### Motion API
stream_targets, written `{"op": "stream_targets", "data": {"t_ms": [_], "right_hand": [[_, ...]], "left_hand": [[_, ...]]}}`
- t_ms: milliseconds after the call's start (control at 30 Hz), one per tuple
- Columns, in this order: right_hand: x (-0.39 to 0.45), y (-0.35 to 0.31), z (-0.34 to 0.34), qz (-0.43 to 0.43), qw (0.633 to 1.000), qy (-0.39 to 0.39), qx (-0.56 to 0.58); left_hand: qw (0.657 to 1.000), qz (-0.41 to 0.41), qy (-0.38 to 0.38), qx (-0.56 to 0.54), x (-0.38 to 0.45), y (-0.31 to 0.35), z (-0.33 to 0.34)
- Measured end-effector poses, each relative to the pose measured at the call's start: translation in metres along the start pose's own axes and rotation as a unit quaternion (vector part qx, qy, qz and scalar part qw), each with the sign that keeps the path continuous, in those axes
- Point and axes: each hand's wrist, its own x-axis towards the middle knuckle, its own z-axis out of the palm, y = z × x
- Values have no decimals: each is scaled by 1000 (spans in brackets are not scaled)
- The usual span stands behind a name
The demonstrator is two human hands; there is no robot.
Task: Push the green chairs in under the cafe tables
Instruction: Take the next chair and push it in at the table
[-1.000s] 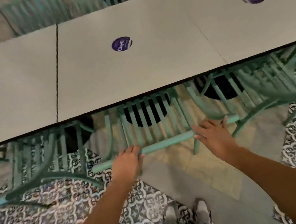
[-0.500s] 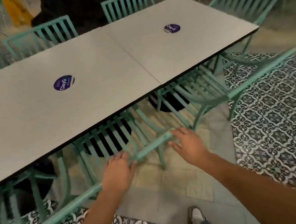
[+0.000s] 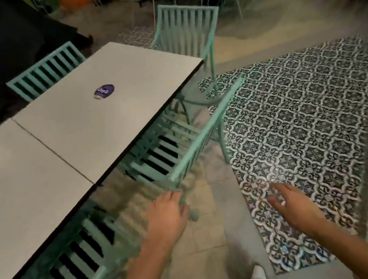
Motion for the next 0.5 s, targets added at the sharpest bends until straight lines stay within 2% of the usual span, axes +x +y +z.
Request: {"op": "stream_targets", "data": {"t_ms": [133, 233, 367, 500], "right_hand": [[64, 26, -56, -12, 1000, 21, -15], [113, 12, -77, -82, 995, 42, -42], [195, -23, -94, -181, 978, 32, -95], [269, -62, -96, -262, 954, 10, -148]], "left_hand": [[1000, -4, 28, -1, 70, 52, -5], [999, -9, 35, 8, 114, 65, -6], [999, -51, 10, 2, 173, 75, 6], [994, -97, -46, -23, 214, 75, 34]]}}
